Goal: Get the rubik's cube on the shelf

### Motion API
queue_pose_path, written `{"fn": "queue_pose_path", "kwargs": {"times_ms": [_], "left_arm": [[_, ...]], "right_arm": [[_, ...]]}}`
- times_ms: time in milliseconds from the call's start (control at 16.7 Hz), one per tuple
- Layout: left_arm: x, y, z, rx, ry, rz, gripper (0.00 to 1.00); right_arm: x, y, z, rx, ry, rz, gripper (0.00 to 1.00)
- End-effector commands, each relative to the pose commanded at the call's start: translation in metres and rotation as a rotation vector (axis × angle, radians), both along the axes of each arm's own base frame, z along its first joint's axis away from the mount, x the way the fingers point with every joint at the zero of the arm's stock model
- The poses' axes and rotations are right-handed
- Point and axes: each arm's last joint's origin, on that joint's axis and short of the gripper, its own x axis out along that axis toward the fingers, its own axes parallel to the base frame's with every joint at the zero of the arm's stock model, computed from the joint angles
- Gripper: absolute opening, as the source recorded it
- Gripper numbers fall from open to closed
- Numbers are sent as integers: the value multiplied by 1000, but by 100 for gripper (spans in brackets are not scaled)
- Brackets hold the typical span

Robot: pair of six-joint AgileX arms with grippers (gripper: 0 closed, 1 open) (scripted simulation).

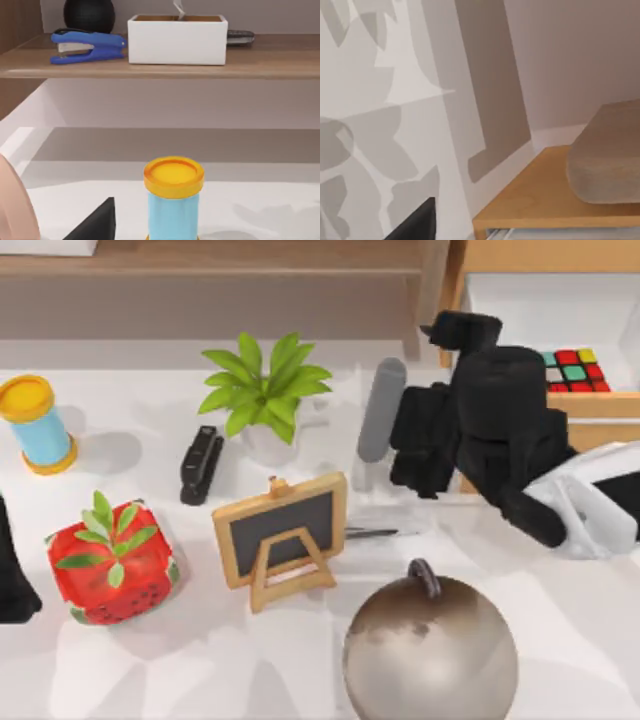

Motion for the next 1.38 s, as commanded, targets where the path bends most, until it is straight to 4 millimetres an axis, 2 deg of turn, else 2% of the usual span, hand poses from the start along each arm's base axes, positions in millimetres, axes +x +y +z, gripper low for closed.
{"fn": "queue_pose_path", "kwargs": {"times_ms": [180,360,540,780,900,1140,1380], "left_arm": [[0,0,0,0,0,0,100],[0,0,0,0,0,0,100],[0,0,0,0,0,0,100],[0,0,0,0,0,0,100],[0,0,0,0,0,0,100],[0,0,0,0,0,0,100],[0,0,0,0,0,0,100]], "right_arm": [[29,6,16,86,241,-80,100],[59,-1,47,188,473,-237,100],[86,-24,85,292,674,-450,100],[113,-69,124,434,868,-756,100],[124,-91,129,496,947,-903,100],[142,-122,110,579,1077,-1139,100],[147,-132,101,602,1113,-1209,100]]}}
